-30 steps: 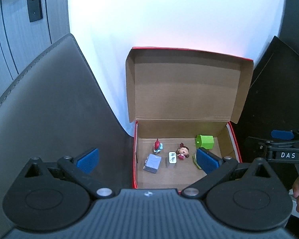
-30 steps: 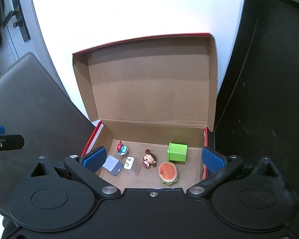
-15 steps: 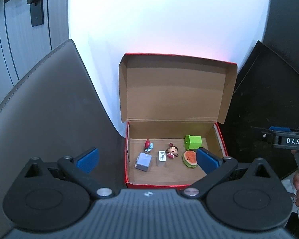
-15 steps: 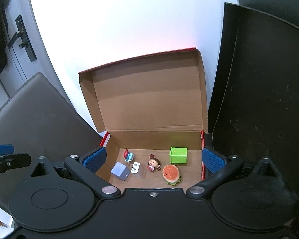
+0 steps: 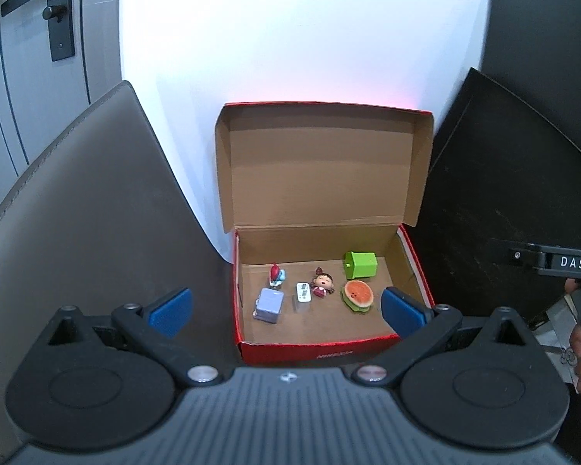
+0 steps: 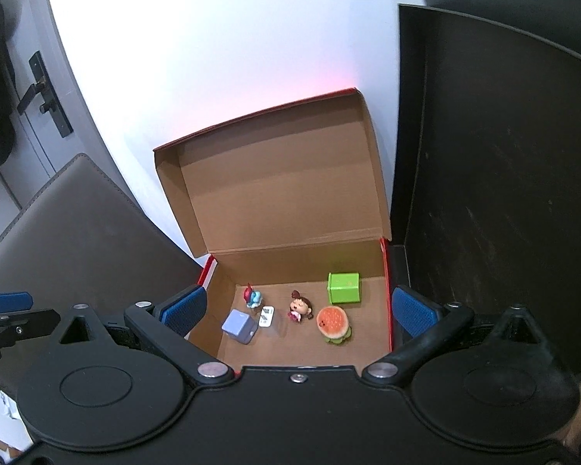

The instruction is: Organize objects

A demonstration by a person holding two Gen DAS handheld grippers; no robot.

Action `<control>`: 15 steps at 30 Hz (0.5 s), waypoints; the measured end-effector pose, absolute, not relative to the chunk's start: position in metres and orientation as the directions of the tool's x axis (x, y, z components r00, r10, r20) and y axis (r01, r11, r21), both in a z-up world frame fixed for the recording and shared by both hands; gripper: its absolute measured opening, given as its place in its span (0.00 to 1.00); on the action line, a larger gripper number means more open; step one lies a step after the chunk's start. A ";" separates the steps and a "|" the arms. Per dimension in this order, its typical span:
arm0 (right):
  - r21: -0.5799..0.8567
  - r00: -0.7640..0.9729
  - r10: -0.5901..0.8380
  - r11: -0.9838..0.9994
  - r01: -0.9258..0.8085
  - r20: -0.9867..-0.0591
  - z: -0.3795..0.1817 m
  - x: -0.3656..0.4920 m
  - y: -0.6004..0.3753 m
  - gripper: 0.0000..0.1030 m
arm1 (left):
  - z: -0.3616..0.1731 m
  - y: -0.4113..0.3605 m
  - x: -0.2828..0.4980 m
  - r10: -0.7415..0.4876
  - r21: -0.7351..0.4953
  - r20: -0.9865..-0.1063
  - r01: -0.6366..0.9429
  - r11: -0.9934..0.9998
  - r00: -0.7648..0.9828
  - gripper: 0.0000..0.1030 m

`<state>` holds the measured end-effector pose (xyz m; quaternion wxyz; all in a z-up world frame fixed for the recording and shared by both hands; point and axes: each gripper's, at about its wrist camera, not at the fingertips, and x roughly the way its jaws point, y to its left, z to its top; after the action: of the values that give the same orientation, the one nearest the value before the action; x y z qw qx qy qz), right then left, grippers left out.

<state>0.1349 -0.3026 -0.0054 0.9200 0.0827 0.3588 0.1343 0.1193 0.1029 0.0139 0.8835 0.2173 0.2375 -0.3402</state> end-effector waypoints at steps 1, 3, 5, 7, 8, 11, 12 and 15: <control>0.247 0.706 0.302 0.952 -0.184 -0.641 -0.005 0.132 -0.303 1.00 | 0.013 0.104 0.118 -0.502 0.220 -0.568 0.708 0.671 0.652 1.00; 0.239 0.705 0.296 0.954 -0.182 -0.645 -0.006 0.128 -0.302 1.00 | 0.012 0.106 0.116 -0.506 0.224 -0.567 0.713 0.664 0.650 1.00; 0.238 0.692 0.298 0.954 -0.185 -0.657 -0.008 0.124 -0.300 1.00 | 0.011 0.108 0.115 -0.502 0.227 -0.570 0.711 0.665 0.651 1.00; 0.243 0.685 0.300 0.953 -0.181 -0.664 -0.010 0.120 -0.299 1.00 | 0.010 0.111 0.114 -0.501 0.222 -0.572 0.710 0.668 0.649 1.00; 0.244 0.680 0.299 0.953 -0.179 -0.669 -0.011 0.118 -0.298 1.00 | 0.009 0.114 0.113 -0.503 0.218 -0.572 0.712 0.668 0.648 1.00; 0.268 0.662 0.324 0.945 -0.189 -0.676 -0.011 0.110 -0.294 1.00 | 0.008 0.119 0.112 -0.505 0.210 -0.574 0.712 0.671 0.645 1.00; 0.262 0.662 0.320 0.946 -0.190 -0.678 -0.010 0.107 -0.292 1.00 | 0.008 0.121 0.112 -0.506 0.208 -0.575 0.714 0.669 0.642 1.00; 0.261 0.657 0.319 0.947 -0.187 -0.683 -0.008 0.099 -0.290 1.00 | 0.007 0.125 0.109 -0.508 0.208 -0.577 0.717 0.666 0.639 1.00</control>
<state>0.0987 -0.2902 -0.0075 0.9063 0.0841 0.3899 0.1396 0.1094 0.1251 0.0068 0.8796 0.2142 0.2432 -0.3482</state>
